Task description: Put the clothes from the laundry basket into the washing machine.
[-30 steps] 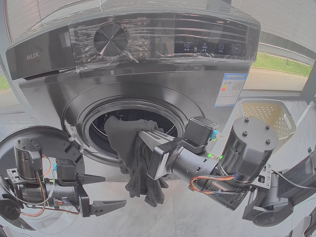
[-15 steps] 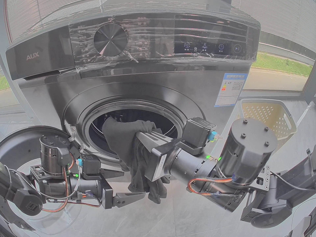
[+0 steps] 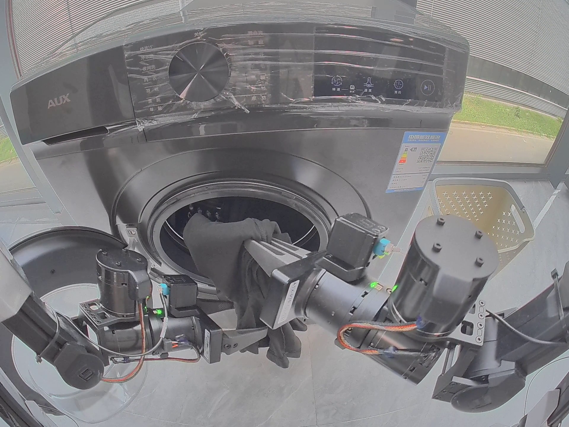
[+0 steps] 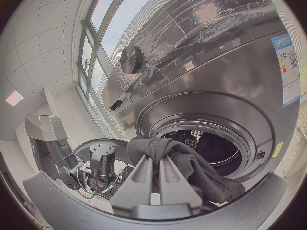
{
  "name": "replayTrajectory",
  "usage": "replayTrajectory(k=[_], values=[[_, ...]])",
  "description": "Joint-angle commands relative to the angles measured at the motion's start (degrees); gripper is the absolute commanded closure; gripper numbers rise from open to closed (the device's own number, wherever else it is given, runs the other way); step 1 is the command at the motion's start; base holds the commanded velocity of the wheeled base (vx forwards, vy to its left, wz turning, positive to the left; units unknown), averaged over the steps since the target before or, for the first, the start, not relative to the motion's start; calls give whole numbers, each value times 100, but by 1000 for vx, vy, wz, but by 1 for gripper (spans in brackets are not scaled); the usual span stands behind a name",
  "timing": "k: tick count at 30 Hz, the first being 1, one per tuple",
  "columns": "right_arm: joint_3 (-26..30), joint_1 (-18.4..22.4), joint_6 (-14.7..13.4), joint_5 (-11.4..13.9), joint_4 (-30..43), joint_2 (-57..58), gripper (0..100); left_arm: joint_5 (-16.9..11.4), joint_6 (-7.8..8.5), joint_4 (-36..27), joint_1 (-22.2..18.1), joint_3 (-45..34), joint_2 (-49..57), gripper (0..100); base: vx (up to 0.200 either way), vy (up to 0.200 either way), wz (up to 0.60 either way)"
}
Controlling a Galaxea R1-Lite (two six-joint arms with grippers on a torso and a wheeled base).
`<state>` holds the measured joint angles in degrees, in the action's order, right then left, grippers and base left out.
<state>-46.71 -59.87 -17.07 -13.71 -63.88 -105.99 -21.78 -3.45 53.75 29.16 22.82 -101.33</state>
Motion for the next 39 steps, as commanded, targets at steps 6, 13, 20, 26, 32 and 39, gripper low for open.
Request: replayTrajectory(k=[6, 13, 20, 26, 32, 39], values=[[22, -16, 10, 0, -134, -71, 100, 16, -94, 136, 257, -41, -10, 100, 0, 0, 0], [101, 45, 2, 0, -134, -80, 100, 25, -323, 303, 547, -173, 623, 100, 0, 0, 0], [321, 151, -7, 71, -186, -71, 0, 25, -349, 303, 617, -595, 1458, 100, 0, 0, 0], [418, 309, -34, 18, -213, -89, 0, 25, -455, 303, 617, -603, 1985, 100, 0, 0, 0], [936, 476, 37, 53, -160, 104, 0, 218, -780, 294, 564, -50, 2179, 100, 0, 0, 0], [1525, 828, 336, 159, -160, 350, 0, 632, -850, 303, 547, 504, 1915, 100, 0, 0, 0]])
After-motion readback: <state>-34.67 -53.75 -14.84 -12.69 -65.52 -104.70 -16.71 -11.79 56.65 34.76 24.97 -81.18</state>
